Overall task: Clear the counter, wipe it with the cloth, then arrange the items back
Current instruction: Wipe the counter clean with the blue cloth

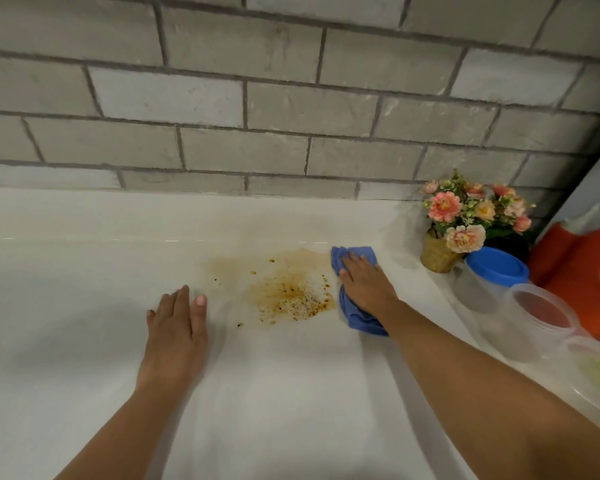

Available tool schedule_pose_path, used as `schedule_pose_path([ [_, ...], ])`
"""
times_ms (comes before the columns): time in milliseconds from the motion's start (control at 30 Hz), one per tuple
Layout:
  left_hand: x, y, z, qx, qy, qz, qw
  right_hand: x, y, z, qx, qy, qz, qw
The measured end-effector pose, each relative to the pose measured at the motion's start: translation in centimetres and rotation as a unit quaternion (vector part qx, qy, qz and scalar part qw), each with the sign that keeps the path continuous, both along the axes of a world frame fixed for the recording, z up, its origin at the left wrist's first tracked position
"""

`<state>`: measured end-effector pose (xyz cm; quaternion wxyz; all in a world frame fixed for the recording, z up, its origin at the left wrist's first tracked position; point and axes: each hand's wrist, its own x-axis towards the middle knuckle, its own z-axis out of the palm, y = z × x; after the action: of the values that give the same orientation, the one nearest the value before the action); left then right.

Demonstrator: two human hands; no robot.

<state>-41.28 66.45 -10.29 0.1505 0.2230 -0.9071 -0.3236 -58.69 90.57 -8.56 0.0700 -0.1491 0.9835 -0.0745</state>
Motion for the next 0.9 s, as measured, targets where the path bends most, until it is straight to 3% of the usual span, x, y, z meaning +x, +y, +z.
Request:
schedule_pose_path([
  [233, 0.0, -0.1, 0.0, 0.016, -0.014, 0.0, 1.0, 9.3, -1.8, -0.8, -0.049, 0.002, -0.018, 0.999],
  [600, -0.2, -0.3, -0.2, 0.01, -0.009, -0.003, 1.0, -2.9, -5.1, -1.1, -0.025, 0.012, -0.011, 1.0],
  [900, 0.1, -0.2, 0.2, 0.028, -0.015, -0.011, 0.999, 13.4, -4.3, -0.6, -0.072, 0.059, 0.047, 0.995],
])
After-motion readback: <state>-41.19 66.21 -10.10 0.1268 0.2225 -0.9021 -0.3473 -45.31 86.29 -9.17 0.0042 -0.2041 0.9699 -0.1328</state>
